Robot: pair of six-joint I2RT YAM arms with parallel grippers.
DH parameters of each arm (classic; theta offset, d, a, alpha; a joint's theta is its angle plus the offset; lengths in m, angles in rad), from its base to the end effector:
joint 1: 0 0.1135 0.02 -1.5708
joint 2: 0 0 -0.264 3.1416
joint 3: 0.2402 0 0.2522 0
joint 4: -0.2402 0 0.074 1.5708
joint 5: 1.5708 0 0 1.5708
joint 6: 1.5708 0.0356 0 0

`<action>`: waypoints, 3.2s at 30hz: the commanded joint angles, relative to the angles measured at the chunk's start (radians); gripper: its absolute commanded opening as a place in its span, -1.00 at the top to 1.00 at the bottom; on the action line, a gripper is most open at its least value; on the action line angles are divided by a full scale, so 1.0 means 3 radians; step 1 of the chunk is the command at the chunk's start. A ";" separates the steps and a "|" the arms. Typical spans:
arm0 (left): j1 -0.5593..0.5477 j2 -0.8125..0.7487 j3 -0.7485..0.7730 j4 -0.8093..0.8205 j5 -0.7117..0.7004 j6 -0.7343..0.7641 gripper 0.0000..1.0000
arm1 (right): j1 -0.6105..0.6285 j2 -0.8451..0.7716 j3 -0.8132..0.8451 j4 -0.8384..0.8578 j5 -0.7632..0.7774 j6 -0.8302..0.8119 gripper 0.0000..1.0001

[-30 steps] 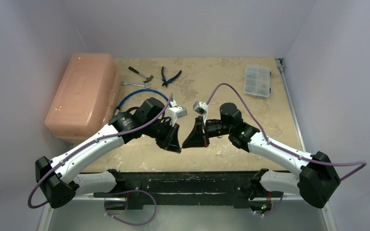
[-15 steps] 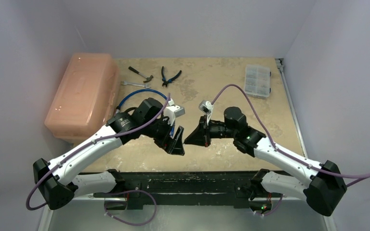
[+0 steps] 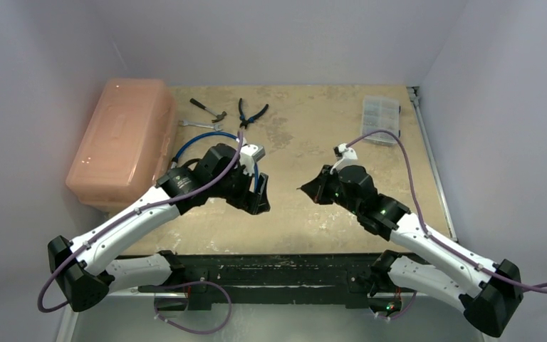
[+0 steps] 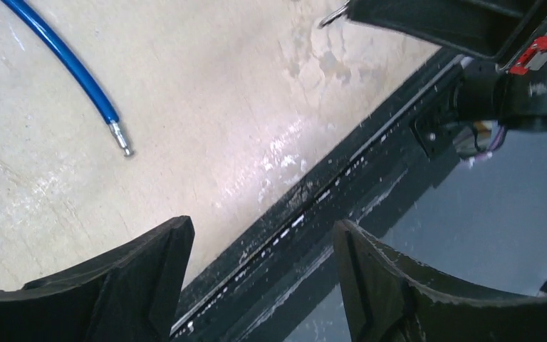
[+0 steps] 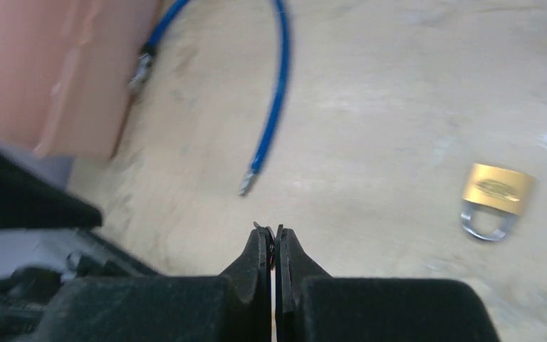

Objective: Unlock with the key

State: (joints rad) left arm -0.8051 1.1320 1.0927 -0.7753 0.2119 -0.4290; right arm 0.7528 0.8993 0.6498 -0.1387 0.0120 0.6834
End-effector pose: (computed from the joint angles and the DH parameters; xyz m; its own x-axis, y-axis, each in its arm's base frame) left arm 0.1537 -0.1707 0.3237 -0.7932 0.2384 -0.5603 0.5222 0.7397 -0.4245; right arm 0.1531 0.1428 0.2764 -0.6408 0.2649 -0.7206 -0.3494 0.7351 0.5809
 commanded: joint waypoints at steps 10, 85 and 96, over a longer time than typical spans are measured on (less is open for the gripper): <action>-0.0520 0.0569 -0.0303 0.1165 -0.1373 -0.1103 -0.44 | -0.0004 -0.0223 0.0930 -0.1546 0.2524 0.0691 1.00; -0.1008 0.1889 -0.0068 0.1120 -0.0589 0.3490 0.86 | -0.0004 -0.0923 0.1017 -0.1926 0.2583 0.0693 1.00; -0.0950 0.2160 0.0011 0.0916 -0.0235 0.4074 0.17 | -0.0007 -0.0926 0.0944 -0.1941 0.2451 0.0790 1.00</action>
State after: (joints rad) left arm -1.1049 1.7386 1.0527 -0.4778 0.0917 0.7242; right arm 0.7517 0.6170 0.9371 -0.7277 0.7578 0.8951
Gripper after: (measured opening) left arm 0.421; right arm 0.030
